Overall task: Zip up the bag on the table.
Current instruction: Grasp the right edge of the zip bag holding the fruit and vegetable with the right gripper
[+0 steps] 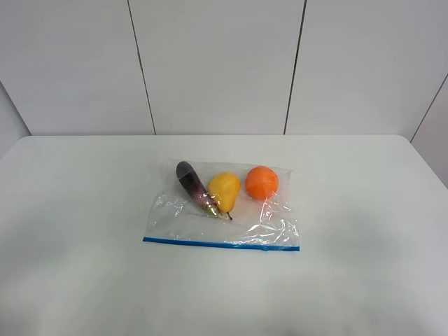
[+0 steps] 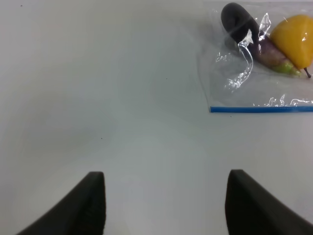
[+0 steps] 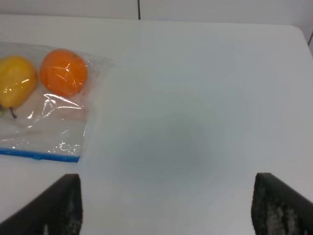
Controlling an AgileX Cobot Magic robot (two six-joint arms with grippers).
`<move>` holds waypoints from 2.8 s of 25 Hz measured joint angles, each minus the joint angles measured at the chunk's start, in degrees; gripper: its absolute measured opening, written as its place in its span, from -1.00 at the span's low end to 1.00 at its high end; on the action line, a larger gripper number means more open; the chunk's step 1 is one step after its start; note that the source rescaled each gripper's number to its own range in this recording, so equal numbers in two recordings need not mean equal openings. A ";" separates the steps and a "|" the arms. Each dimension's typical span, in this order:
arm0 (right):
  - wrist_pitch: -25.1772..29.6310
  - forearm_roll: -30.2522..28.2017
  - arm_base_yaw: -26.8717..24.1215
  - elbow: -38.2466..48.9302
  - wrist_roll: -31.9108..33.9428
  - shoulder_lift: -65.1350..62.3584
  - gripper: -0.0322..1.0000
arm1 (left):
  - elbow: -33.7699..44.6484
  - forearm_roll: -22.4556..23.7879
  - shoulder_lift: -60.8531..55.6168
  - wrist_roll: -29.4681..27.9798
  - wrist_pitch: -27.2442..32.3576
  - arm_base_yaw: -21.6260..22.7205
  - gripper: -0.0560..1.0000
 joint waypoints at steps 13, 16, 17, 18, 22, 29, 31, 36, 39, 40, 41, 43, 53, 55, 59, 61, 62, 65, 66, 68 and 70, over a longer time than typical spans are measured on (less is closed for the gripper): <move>0.00 1.18 0.00 0.00 0.00 0.00 1.00 | 0.00 0.00 0.00 0.00 0.00 0.00 0.54; -0.39 1.82 0.00 -0.45 0.00 0.00 1.00 | 0.00 0.00 0.00 0.00 0.00 0.00 0.54; -0.82 2.11 0.00 -0.54 0.00 0.00 1.00 | 0.00 0.00 0.00 0.00 0.00 0.00 0.54; -1.38 2.35 0.00 -0.67 0.03 0.00 1.00 | 0.00 0.00 0.00 0.00 0.00 0.00 0.54; -2.13 3.57 0.00 -0.77 1.83 0.73 1.00 | 0.00 0.00 0.00 0.00 0.00 0.00 0.54; -6.23 6.94 0.00 -0.91 2.46 14.66 1.00 | 0.00 0.00 0.00 0.00 0.00 0.00 0.54; -7.48 8.16 0.00 -1.33 2.46 20.33 1.00 | 0.00 0.00 0.00 0.00 0.00 0.00 0.54; -10.10 10.76 0.00 -3.82 1.09 32.64 1.00 | 0.00 0.00 0.00 0.00 0.00 0.00 0.54; -11.50 12.47 0.00 -5.32 -0.14 39.37 1.00 | 0.00 0.00 0.00 0.00 0.00 0.00 0.54; -12.30 13.08 0.00 -5.46 -0.69 41.09 1.00 | 0.00 0.00 0.00 0.00 0.00 0.00 0.54; -12.72 13.82 0.00 -5.52 -1.12 43.16 1.00 | 0.00 0.00 0.00 0.00 0.00 0.00 0.54; -13.56 15.68 0.00 -5.52 -2.35 46.65 1.00 | 0.00 0.00 0.00 0.00 0.00 0.00 0.54; -17.46 24.70 0.00 -5.57 -8.64 59.69 1.00 | 0.00 0.00 0.00 0.00 0.00 0.00 0.54; -18.50 26.01 0.00 -5.57 -9.87 61.96 1.00 | 0.00 0.00 0.00 0.00 0.00 0.00 0.54; -21.03 27.97 0.00 -5.57 -12.14 66.99 1.00 | 0.00 0.00 0.00 0.00 0.00 0.00 0.54; -22.33 29.54 0.00 -5.57 -13.74 69.60 0.95 | 0.00 0.00 0.00 0.00 0.00 0.00 0.54; -22.73 30.50 0.00 -5.57 -14.92 71.07 0.92 | 0.00 0.00 0.00 0.00 0.00 0.00 0.54; -23.23 35.55 0.00 -5.57 -20.02 75.57 0.88 | 0.00 0.00 0.00 0.00 0.00 0.00 0.54; -23.17 37.26 0.00 -5.57 -21.88 77.10 0.88 | 0.00 0.00 0.00 0.00 0.00 0.00 0.54; -23.17 41.52 0.00 -5.58 -26.16 79.72 0.88 | 0.00 0.00 0.00 0.00 0.00 0.00 0.54; -23.36 45.08 0.00 -5.58 -29.66 82.24 0.88 | 0.00 0.00 0.00 0.00 0.00 0.00 0.54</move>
